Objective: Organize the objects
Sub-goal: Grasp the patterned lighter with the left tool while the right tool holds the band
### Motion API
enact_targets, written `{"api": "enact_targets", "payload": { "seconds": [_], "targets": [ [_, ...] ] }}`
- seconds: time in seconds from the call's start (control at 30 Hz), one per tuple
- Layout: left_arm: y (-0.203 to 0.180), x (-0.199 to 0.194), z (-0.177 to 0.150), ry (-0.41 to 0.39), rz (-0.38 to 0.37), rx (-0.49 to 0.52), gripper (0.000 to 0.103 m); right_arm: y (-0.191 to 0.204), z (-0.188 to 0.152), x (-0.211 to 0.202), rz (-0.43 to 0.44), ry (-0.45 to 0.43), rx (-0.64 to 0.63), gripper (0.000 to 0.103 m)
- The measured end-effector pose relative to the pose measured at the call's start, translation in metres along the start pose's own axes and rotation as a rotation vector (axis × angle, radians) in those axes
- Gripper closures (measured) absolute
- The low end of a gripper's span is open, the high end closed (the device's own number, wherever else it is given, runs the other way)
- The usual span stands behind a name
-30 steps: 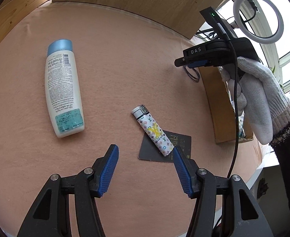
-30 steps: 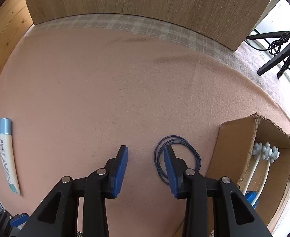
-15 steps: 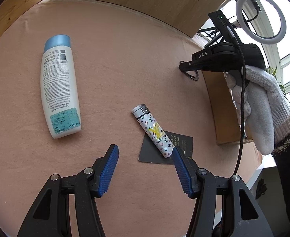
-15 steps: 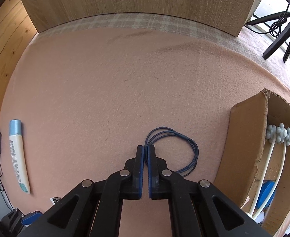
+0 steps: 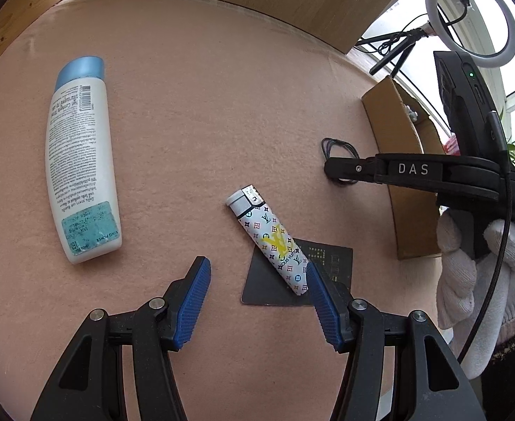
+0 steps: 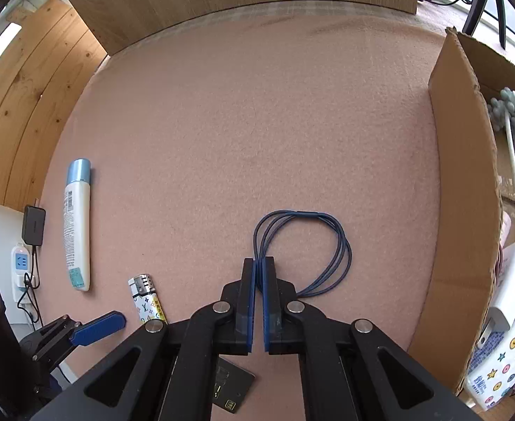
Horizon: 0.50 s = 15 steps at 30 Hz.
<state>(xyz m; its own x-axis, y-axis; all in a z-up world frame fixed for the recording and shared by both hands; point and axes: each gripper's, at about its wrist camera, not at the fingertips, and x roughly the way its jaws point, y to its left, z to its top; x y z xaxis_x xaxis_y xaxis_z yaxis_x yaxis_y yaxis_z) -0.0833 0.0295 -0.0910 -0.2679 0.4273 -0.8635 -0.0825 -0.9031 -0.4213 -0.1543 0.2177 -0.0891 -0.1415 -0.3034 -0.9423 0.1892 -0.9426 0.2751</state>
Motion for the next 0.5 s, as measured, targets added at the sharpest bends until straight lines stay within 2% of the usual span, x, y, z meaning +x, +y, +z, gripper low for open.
{"api": "enact_targets", "payload": {
  "seconds": [0.2, 0.5],
  "targets": [
    [-0.012, 0.011, 0.01, -0.004, 0.014, 0.017, 0.043, 0.0, -0.036, -0.005, 0.029, -0.025, 0.033, 0.1],
    [-0.038, 0.029, 0.017, -0.019, 0.115, 0.137, 0.043, 0.006, -0.076, -0.008, 0.076, -0.011, 0.058, 0.099]
  ]
}}
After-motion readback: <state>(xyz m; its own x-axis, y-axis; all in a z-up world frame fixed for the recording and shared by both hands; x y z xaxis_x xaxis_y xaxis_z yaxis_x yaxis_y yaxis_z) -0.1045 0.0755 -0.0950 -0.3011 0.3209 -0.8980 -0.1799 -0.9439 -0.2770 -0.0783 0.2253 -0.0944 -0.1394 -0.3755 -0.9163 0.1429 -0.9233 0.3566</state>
